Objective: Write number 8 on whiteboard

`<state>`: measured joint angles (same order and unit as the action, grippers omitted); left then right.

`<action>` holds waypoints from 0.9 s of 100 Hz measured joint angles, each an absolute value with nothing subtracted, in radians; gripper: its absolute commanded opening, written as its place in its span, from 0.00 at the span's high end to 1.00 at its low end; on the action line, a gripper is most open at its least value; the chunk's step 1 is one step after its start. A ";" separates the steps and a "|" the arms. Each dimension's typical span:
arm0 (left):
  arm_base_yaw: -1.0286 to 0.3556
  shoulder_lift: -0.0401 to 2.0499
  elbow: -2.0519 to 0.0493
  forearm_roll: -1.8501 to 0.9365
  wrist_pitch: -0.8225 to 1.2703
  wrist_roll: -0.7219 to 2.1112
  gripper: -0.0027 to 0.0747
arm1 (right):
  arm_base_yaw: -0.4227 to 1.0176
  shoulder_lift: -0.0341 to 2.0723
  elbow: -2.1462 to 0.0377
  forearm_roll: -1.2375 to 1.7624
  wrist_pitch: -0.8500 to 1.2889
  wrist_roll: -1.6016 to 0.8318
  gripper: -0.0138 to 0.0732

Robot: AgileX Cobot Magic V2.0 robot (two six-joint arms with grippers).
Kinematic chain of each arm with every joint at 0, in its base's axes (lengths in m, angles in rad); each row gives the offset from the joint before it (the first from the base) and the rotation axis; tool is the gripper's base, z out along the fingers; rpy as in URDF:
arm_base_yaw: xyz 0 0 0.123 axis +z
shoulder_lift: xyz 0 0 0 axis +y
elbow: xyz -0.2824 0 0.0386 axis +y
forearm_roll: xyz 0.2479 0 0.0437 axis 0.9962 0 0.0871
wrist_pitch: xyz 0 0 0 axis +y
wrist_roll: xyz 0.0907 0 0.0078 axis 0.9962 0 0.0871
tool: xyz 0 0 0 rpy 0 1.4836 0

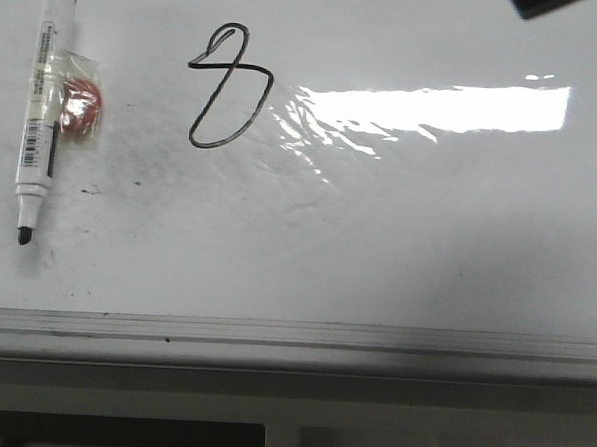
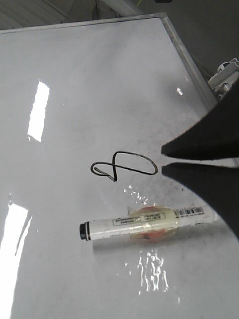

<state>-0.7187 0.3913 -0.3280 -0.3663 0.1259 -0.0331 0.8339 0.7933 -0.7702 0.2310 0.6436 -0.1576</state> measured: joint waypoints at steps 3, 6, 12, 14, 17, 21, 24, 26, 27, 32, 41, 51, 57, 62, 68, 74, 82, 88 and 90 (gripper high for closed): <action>-0.719 0.354 -0.315 -0.355 0.137 -0.033 0.99 | 0.834 0.761 -0.740 0.222 0.625 -0.158 0.92; -0.719 0.324 -0.302 -0.344 0.144 -0.033 0.99 | 0.834 0.727 -0.709 0.211 0.609 -0.158 0.92; -0.719 0.256 -0.272 -0.322 0.160 -0.033 0.99 | 0.834 0.648 -0.639 0.200 0.577 -0.158 0.92; -0.719 0.241 -0.262 -0.316 0.165 -0.033 0.99 | 0.834 0.620 -0.616 0.195 0.569 -0.158 0.92; -0.719 0.203 -0.250 -0.311 0.172 -0.033 0.99 | 0.834 0.581 -0.587 0.191 0.553 -0.158 0.92; -0.719 0.167 -0.235 -0.303 0.188 -0.033 0.99 | 0.834 0.525 -0.544 0.186 0.540 -0.158 0.92; -0.719 0.132 -0.228 -0.300 0.205 -0.033 0.99 | 0.834 0.490 -0.516 0.184 0.530 -0.158 0.92; -0.719 0.113 -0.223 -0.298 0.219 -0.033 0.99 | 0.834 0.464 -0.496 0.185 0.528 -0.158 0.92; -0.719 0.107 -0.222 -0.296 0.223 -0.033 0.99 | 0.834 0.456 -0.490 0.182 0.526 -0.158 0.92; -0.719 0.067 -0.214 -0.293 0.261 -0.033 0.99 | 0.834 0.391 -0.447 0.180 0.524 -0.158 0.92; -0.719 0.012 -0.209 -0.292 0.314 -0.033 0.99 | 0.834 0.307 -0.380 0.178 0.524 -0.158 0.92; -0.719 -0.004 -0.207 -0.293 0.337 -0.033 0.99 | 0.834 0.234 -0.332 0.178 0.524 -0.158 0.92; -0.719 -0.004 -0.207 -0.292 0.343 -0.033 0.99 | 0.834 0.211 -0.317 0.178 0.524 -0.158 0.92; -0.719 -0.004 -0.207 -0.292 0.343 -0.033 0.99 | 0.834 0.199 -0.310 0.177 0.524 -0.158 0.92; -0.719 -0.004 -0.207 -0.292 0.343 -0.033 0.99 | 0.834 0.197 -0.305 0.177 0.524 -0.158 0.92; -0.719 -0.004 -0.207 -0.292 0.343 -0.033 0.99 | 0.834 0.197 -0.303 0.177 0.524 -0.158 0.92; -0.719 -0.004 -0.207 -0.292 0.343 -0.033 0.99 | 0.834 0.197 -0.301 0.177 0.524 -0.158 0.92; -0.719 -0.004 -0.207 -0.292 0.343 -0.033 0.99 | 0.834 0.197 -0.301 0.177 0.524 -0.158 0.92; -0.719 -0.004 -0.207 -0.292 0.343 -0.033 0.99 | 0.834 0.195 -0.301 0.177 0.524 -0.158 0.92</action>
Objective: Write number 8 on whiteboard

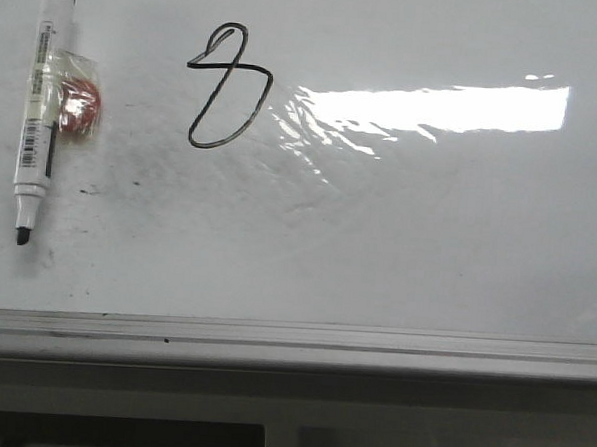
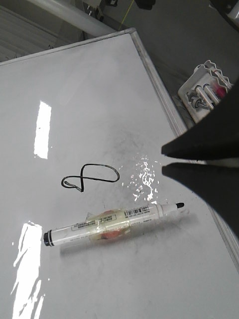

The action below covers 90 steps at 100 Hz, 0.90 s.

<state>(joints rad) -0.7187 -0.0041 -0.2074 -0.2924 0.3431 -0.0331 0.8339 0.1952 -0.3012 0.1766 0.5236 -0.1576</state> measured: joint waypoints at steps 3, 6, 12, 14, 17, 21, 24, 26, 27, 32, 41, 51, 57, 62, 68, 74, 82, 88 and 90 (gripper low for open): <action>-0.719 -0.004 -0.207 -0.292 0.343 -0.033 0.99 | 0.834 0.195 -0.301 0.177 0.524 -0.158 0.92; -0.719 -0.004 -0.207 -0.292 0.343 -0.033 0.99 | 0.834 0.195 -0.301 0.177 0.524 -0.158 0.92; -0.719 -0.004 -0.207 -0.292 0.343 -0.033 0.99 | 0.834 0.195 -0.301 0.177 0.524 -0.158 0.92; -0.719 -0.004 -0.207 -0.292 0.343 -0.033 0.99 | 0.834 0.195 -0.301 0.176 0.524 -0.158 0.92; -0.719 -0.004 -0.205 -0.292 0.343 -0.033 0.99 | 0.834 0.195 -0.301 0.176 0.524 -0.158 0.92; -0.719 -0.004 -0.202 -0.292 0.343 -0.033 0.99 | 0.834 0.195 -0.301 0.174 0.524 -0.158 0.92; -0.719 -0.004 -0.200 -0.292 0.343 -0.033 0.99 | 0.834 0.195 -0.301 0.174 0.524 -0.158 0.92; -0.719 -0.004 -0.199 -0.292 0.343 -0.033 0.99 | 0.834 0.195 -0.301 0.174 0.524 -0.158 0.92; -0.719 -0.004 -0.197 -0.289 0.343 -0.033 0.99 | 0.834 0.195 -0.301 0.174 0.524 -0.158 0.92; -0.714 -0.004 -0.193 -0.260 0.343 -0.033 0.99 | 0.834 0.195 -0.301 0.174 0.524 -0.158 0.92; -0.689 -0.004 -0.175 -0.160 0.343 -0.033 0.99 | 0.834 0.195 -0.301 0.174 0.524 -0.158 0.92; -0.611 -0.004 -0.144 -0.096 0.343 -0.031 0.99 | 0.834 0.195 -0.301 0.174 0.524 -0.158 0.92; -0.555 -0.004 -0.121 -0.083 0.343 -0.031 0.99 | 0.834 0.195 -0.301 0.174 0.524 -0.158 0.92; -0.501 -0.004 -0.098 -0.079 0.343 -0.031 0.99 | 0.834 0.195 -0.301 0.174 0.524 -0.158 0.92; -0.428 -0.004 -0.077 -0.084 0.341 -0.031 0.99 | 0.834 0.195 -0.301 0.174 0.524 -0.158 0.92; -0.354 -0.004 -0.057 -0.105 0.337 -0.031 0.99 | 0.834 0.195 -0.301 0.174 0.524 -0.158 0.92; -0.268 -0.004 -0.040 -0.116 0.335 -0.031 0.99 | 0.834 0.195 -0.301 0.174 0.524 -0.158 0.92; -0.212 -0.004 -0.026 -0.120 0.330 -0.031 0.99 | 0.834 0.195 -0.301 0.174 0.524 -0.158 0.92; -0.201 -0.004 -0.022 -0.121 0.326 -0.031 0.99 | 0.834 0.195 -0.301 0.174 0.524 -0.158 0.92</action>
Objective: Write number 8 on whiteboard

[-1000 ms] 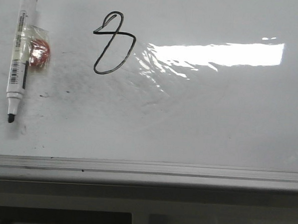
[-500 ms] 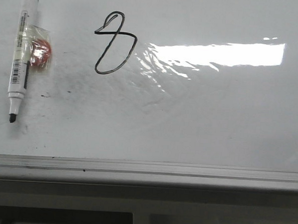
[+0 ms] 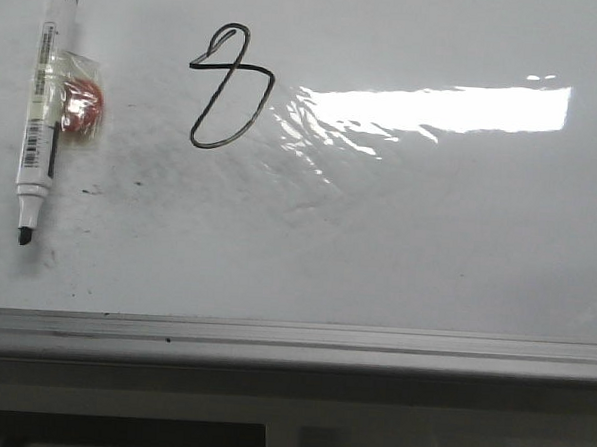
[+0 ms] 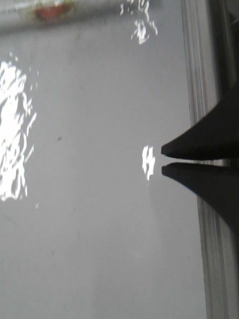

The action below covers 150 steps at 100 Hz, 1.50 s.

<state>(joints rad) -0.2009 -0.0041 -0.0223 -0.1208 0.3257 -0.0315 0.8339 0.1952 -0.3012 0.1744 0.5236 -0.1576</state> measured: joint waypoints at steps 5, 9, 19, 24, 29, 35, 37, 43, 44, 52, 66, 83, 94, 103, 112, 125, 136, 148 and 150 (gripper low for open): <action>-0.164 -0.004 -0.015 -0.122 0.319 -0.031 0.99 | 0.834 0.195 -0.301 0.174 0.524 -0.158 0.92; -0.145 -0.004 -0.014 -0.122 0.319 -0.031 0.99 | 0.834 0.195 -0.301 0.174 0.524 -0.158 0.92; -0.099 -0.004 -0.012 -0.118 0.310 -0.031 0.99 | 0.834 0.195 -0.301 0.174 0.524 -0.158 0.92; -0.080 -0.004 -0.009 -0.114 0.305 -0.031 0.99 | 0.834 0.195 -0.301 0.174 0.524 -0.158 0.92; -0.064 -0.004 -0.007 -0.112 0.296 -0.031 0.99 | 0.834 0.195 -0.301 0.174 0.524 -0.158 0.92; -0.051 -0.004 -0.006 -0.111 0.270 -0.031 0.99 | 0.834 0.195 -0.301 0.174 0.524 -0.158 0.92; -0.046 -0.004 -0.006 -0.110 0.265 -0.031 0.99 | 0.834 0.195 -0.301 0.174 0.524 -0.158 0.92; -0.040 -0.004 -0.006 -0.097 0.263 -0.031 0.99 | 0.834 0.195 -0.301 0.174 0.524 -0.158 0.92; -0.040 -0.004 -0.006 -0.093 0.265 -0.031 0.99 | 0.834 0.195 -0.301 0.174 0.524 -0.158 0.92; -0.040 -0.004 -0.006 -0.072 0.272 -0.028 0.99 | 0.834 0.195 -0.301 0.174 0.524 -0.158 0.92; -0.040 -0.004 -0.006 -0.036 0.317 -0.018 0.99 | 0.834 0.195 -0.301 0.174 0.524 -0.158 0.92; -0.040 -0.004 -0.006 -0.028 0.329 -0.015 0.99 | 0.824 0.195 -0.301 0.174 0.524 -0.158 0.92; -0.040 -0.004 -0.006 -0.026 0.330 -0.015 0.99 | 0.801 0.195 -0.301 0.172 0.524 -0.158 0.92; -0.040 -0.004 -0.006 -0.026 0.330 -0.015 0.99 | 0.801 0.195 -0.301 0.172 0.524 -0.158 0.92; -0.040 -0.004 -0.006 -0.026 0.330 -0.015 0.99 | 0.801 0.195 -0.301 0.172 0.524 -0.158 0.92; -0.040 -0.004 -0.006 -0.026 0.330 -0.015 0.99 | 0.801 0.195 -0.301 0.172 0.524 -0.158 0.92; -0.040 -0.004 -0.006 -0.026 0.330 -0.015 0.99 | 0.801 0.195 -0.301 0.172 0.524 -0.158 0.92; -0.040 -0.004 -0.006 -0.026 0.330 -0.015 0.99 | 0.801 0.195 -0.301 0.172 0.524 -0.158 0.92; -0.040 -0.004 -0.006 -0.026 0.330 -0.015 0.99 | 0.801 0.195 -0.301 0.172 0.524 -0.158 0.92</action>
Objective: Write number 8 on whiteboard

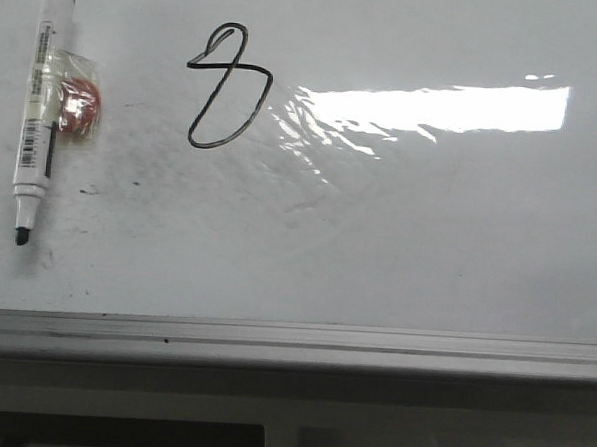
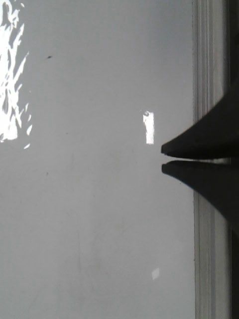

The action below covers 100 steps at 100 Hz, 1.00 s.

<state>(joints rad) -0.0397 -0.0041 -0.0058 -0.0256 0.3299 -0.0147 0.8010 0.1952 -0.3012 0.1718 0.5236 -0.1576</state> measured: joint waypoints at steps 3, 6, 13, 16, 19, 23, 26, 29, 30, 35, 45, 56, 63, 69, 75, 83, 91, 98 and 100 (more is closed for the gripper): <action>-0.040 -0.004 -0.006 -0.026 0.330 -0.015 0.99 | 0.801 0.195 -0.301 0.172 0.524 -0.158 0.92; -0.039 -0.004 -0.006 -0.026 0.330 -0.015 0.99 | 0.801 0.195 -0.301 0.172 0.524 -0.158 0.92; -0.039 -0.004 -0.006 -0.026 0.330 -0.015 0.99 | 0.801 0.195 -0.301 0.172 0.524 -0.158 0.92; -0.039 -0.004 -0.006 -0.026 0.330 -0.015 0.99 | 0.801 0.195 -0.301 0.172 0.524 -0.158 0.92; -0.039 -0.004 -0.006 -0.026 0.330 -0.015 0.99 | 0.801 0.195 -0.301 0.172 0.524 -0.158 0.92; -0.039 -0.004 -0.006 -0.026 0.330 -0.015 0.99 | 0.801 0.195 -0.301 0.172 0.524 -0.158 0.92; -0.039 -0.004 -0.006 -0.026 0.330 -0.015 0.99 | 0.801 0.195 -0.301 0.172 0.524 -0.158 0.92; -0.039 -0.004 -0.006 -0.026 0.330 -0.015 0.99 | 0.801 0.195 -0.301 0.172 0.524 -0.158 0.92; -0.039 -0.004 -0.006 -0.026 0.330 -0.015 0.99 | 0.801 0.195 -0.301 0.172 0.524 -0.158 0.92; -0.039 -0.004 -0.006 -0.026 0.330 -0.015 0.99 | 0.801 0.195 -0.301 0.170 0.524 -0.158 0.92; -0.039 -0.004 -0.006 -0.026 0.332 -0.015 0.99 | 0.800 0.195 -0.301 0.155 0.508 -0.158 0.92; -0.039 -0.004 -0.006 -0.026 0.332 -0.015 0.99 | 0.762 0.197 -0.301 0.151 0.457 -0.158 0.92; -0.039 -0.004 -0.006 -0.026 0.332 -0.015 0.99 | 0.703 0.201 -0.301 0.149 0.426 -0.158 0.92; -0.039 -0.004 -0.006 -0.026 0.332 -0.015 0.99 | 0.633 0.204 -0.291 0.144 0.389 -0.158 0.92; -0.039 -0.004 -0.006 -0.025 0.332 -0.015 0.99 | 0.535 0.206 -0.279 0.135 0.334 -0.158 0.92; -0.039 -0.004 -0.006 -0.025 0.332 -0.015 0.99 | 0.401 0.206 -0.254 0.130 0.256 -0.158 0.92; -0.039 -0.004 -0.006 -0.025 0.332 -0.015 0.99 | 0.264 0.206 -0.239 0.124 0.201 -0.158 0.92; -0.039 -0.004 -0.006 -0.025 0.332 -0.015 0.99 | 0.174 0.206 -0.235 0.108 0.187 -0.158 0.92; -0.039 -0.004 -0.006 -0.025 0.332 -0.015 0.99 | 0.151 0.206 -0.235 0.100 0.187 -0.158 0.92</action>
<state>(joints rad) -0.0389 -0.0041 -0.0058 -0.0251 0.3315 -0.0147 0.1512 0.2064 -0.2353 0.1002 0.1872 -0.1576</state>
